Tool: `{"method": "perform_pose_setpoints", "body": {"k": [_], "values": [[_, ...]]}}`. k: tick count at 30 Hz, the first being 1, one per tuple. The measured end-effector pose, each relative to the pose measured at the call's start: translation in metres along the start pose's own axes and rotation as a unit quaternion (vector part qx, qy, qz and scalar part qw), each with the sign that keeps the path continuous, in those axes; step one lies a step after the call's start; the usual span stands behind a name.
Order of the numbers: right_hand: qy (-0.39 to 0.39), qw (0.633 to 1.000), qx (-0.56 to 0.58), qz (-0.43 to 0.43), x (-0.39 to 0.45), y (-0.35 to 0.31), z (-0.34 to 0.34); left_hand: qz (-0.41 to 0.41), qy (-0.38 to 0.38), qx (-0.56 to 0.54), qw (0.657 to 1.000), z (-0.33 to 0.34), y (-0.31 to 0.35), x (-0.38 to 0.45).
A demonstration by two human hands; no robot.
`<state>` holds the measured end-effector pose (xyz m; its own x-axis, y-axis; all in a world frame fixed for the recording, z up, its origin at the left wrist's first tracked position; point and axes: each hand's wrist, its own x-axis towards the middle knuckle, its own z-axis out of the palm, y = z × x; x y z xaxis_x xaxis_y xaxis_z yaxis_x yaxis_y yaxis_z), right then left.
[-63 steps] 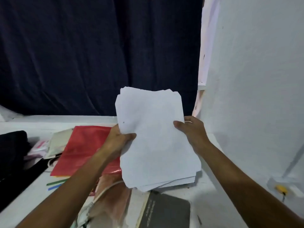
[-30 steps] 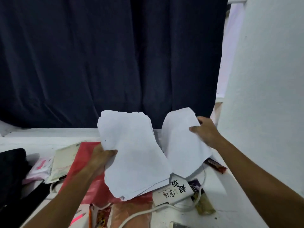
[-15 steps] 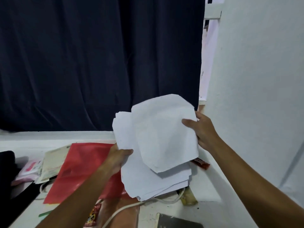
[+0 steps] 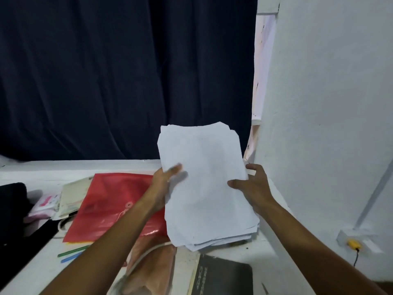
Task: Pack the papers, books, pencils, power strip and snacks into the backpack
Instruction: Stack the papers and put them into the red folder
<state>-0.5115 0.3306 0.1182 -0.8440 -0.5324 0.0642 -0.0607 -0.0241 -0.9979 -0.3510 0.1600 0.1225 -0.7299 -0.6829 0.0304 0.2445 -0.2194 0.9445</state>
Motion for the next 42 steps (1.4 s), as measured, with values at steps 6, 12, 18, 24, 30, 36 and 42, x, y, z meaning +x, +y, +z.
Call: {"method": "perform_pose_setpoints", "body": {"k": [6, 12, 18, 24, 30, 36, 42], "values": [[-0.193, 0.979, 0.054, 0.032, -0.007, -0.013, -0.042, 0.101, 0.046, 0.142, 0.984, 0.006, -0.005, -0.029], [-0.326, 0.942, 0.063, 0.052, -0.022, 0.003, -0.066, 0.082, 0.031, 0.064, 0.994, 0.02, -0.016, -0.066], [-0.155, 0.987, 0.034, 0.012, -0.071, 0.009, -0.062, 0.043, -0.071, 0.193, 0.978, 0.014, -0.015, -0.098], [-0.072, 0.996, 0.046, -0.02, -0.129, 0.012, -0.04, 0.124, -0.001, 0.252, 0.96, 0.01, -0.043, -0.134], [0.001, 0.998, 0.065, 0.001, -0.177, 0.027, -0.025, 0.035, 0.017, 0.124, 0.991, 0.009, -0.076, -0.166], [0.027, 0.999, 0.028, 0.031, -0.198, 0.055, -0.022, 0.009, 0.034, 0.168, 0.985, 0.009, -0.097, -0.178], [0.034, 0.999, 0.013, 0.032, -0.201, 0.062, -0.019, -0.015, 0.024, 0.193, 0.981, 0.008, -0.104, -0.177]]}}
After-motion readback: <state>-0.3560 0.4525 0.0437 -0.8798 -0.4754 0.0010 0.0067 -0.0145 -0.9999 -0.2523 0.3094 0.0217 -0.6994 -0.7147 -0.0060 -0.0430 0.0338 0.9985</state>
